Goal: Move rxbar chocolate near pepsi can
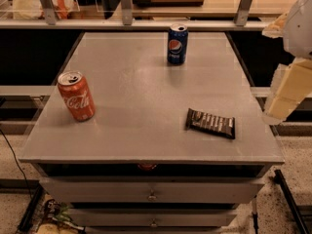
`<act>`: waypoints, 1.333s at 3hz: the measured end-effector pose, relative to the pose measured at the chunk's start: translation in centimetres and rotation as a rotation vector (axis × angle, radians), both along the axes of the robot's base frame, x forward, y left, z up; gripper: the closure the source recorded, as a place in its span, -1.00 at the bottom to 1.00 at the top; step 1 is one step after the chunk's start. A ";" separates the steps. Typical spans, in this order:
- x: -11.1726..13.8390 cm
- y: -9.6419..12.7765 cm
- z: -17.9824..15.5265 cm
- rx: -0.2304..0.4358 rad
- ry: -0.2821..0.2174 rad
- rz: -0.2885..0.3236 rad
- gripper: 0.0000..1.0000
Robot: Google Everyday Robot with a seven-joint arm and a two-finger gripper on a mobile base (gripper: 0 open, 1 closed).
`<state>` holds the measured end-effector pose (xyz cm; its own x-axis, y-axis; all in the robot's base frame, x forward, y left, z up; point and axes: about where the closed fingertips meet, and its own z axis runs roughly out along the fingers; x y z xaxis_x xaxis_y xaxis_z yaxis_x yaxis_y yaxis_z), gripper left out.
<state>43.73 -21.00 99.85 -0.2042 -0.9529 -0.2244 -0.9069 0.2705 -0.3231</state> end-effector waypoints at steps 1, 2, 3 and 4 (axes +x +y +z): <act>0.0 0.0 0.0 0.000 0.000 0.000 -1.00; 0.6 0.6 -0.6 -0.022 0.005 0.004 -1.00; 1.8 2.2 -3.1 0.004 0.049 0.031 -1.00; 3.4 3.6 -6.8 0.089 0.102 0.062 -1.00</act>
Offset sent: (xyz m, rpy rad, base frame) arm 0.0152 0.0126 -0.0197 -0.0512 0.0286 0.0086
